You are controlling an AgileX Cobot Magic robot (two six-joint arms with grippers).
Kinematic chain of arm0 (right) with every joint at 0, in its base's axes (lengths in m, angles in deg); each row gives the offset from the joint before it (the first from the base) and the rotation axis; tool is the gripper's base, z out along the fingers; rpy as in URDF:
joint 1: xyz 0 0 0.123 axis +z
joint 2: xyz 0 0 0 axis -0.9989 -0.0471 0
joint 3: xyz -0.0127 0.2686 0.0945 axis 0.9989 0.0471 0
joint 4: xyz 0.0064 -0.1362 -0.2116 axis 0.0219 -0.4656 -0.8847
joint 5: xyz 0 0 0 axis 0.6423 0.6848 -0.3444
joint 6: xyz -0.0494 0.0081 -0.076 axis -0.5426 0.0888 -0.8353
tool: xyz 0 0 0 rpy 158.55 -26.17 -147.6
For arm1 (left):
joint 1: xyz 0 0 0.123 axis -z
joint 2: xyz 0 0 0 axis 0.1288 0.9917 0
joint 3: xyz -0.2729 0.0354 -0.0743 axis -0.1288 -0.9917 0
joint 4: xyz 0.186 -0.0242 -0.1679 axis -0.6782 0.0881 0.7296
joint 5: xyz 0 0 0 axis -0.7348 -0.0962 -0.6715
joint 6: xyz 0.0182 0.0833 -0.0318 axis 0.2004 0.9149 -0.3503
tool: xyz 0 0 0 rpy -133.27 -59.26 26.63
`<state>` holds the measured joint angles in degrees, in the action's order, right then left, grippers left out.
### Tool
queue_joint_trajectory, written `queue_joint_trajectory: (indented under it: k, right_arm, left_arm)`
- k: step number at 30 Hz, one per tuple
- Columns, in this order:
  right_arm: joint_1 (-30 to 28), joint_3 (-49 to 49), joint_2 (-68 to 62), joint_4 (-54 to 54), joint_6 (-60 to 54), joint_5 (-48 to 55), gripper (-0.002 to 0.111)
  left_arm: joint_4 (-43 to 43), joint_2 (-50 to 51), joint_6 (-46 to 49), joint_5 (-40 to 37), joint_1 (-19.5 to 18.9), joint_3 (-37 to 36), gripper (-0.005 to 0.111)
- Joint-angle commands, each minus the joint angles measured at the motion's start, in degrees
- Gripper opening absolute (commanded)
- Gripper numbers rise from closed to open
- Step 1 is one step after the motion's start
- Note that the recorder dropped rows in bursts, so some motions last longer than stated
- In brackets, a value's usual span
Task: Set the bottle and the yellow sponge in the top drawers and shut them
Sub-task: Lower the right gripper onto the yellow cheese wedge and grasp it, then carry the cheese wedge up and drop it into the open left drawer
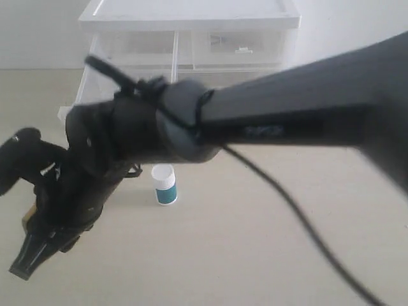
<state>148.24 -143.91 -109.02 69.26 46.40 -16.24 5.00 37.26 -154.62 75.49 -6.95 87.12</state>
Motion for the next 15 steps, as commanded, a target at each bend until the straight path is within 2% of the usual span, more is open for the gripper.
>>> queue_joint_trajectory:
  k: [1,5,7,15]
  right_arm:
    - [-0.43,6.67,15.18,-1.11,2.43,3.35,0.004]
    - [-4.04,12.48,26.75,-1.61,3.43,-5.85,0.004]
    - [-5.71,12.98,28.3,-2.31,2.61,-11.15,0.004]
    - [-13.79,12.28,15.92,-2.89,3.58,-31.77,0.004]
  left_arm:
    - [-0.33,-0.23,0.08,-0.96,-0.22,-0.31,0.004]
    - [0.03,-0.23,0.08,-0.41,-0.22,-0.31,0.004]
    - [0.15,-0.23,0.08,-0.3,-0.22,-0.31,0.004]
    - [0.15,-0.23,0.08,1.02,-0.22,-0.31,0.004]
